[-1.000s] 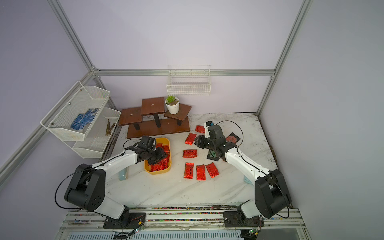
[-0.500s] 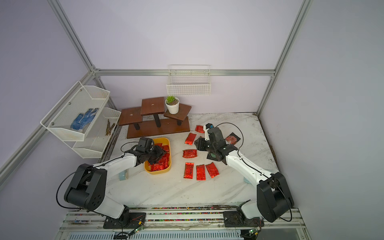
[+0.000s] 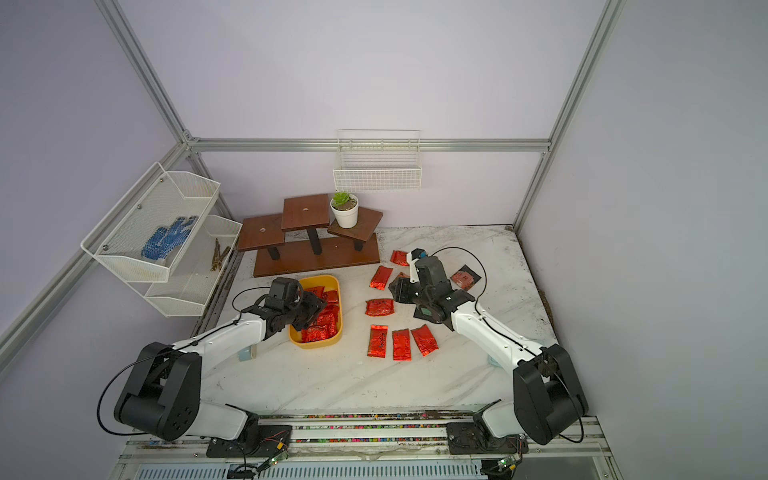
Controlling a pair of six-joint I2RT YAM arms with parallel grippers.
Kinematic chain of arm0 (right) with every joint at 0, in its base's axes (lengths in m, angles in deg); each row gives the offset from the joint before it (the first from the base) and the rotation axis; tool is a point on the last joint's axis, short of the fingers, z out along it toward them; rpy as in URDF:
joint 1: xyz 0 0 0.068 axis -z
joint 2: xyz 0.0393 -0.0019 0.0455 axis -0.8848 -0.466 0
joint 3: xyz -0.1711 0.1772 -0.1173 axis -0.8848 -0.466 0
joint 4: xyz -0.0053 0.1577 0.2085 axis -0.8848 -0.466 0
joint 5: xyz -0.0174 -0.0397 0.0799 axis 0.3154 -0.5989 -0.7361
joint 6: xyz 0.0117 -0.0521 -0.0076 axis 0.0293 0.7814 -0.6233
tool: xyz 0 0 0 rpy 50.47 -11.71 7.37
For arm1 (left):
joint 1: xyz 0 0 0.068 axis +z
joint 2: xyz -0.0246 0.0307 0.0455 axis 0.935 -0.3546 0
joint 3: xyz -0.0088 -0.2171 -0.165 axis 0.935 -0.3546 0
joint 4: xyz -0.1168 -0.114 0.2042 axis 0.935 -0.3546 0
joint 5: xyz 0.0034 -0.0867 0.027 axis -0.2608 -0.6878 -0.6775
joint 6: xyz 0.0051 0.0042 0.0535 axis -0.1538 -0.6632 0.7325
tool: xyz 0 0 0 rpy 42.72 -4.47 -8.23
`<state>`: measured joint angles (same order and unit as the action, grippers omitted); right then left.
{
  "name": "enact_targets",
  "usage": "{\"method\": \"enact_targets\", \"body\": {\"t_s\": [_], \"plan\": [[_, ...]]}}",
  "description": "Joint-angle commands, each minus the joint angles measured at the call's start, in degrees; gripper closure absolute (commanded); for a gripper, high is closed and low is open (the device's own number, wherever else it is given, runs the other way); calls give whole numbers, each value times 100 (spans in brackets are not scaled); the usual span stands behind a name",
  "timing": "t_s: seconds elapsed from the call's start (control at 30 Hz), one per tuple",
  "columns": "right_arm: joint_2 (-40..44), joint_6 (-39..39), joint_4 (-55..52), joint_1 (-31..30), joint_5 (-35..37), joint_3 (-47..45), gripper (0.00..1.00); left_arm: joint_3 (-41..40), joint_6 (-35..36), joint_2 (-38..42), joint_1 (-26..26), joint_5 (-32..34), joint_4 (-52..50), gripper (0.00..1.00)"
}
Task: Take the tea bags out of the storage box
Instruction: Pick up the tea bag from the storage box.
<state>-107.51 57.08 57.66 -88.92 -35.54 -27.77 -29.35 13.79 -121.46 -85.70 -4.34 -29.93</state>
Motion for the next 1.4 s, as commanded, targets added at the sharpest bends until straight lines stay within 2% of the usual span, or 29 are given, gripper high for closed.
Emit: {"method": "enact_targets", "body": {"t_s": [0.0,0.2,0.5,0.77,1.07,1.17,1.37], "plan": [[100,-47,162,-35,-17,-26,56,203,-29,-22,39,56,132,48],[158,-71,149,-57,-27,-50,56,348,-35,-430,45,-61,335,55],[183,-42,148,-71,-17,-96,56,556,-63,-799,46,-17,415,52],[145,-49,197,-73,-43,-114,56,520,-64,-616,53,149,339,51],[77,-60,207,-83,-87,-79,56,628,-160,-955,56,44,576,50],[62,-59,206,-89,-88,-88,56,733,-151,-1064,56,19,598,53],[11,-69,242,-106,-104,-97,56,880,-136,-1279,60,-87,709,71]]}}
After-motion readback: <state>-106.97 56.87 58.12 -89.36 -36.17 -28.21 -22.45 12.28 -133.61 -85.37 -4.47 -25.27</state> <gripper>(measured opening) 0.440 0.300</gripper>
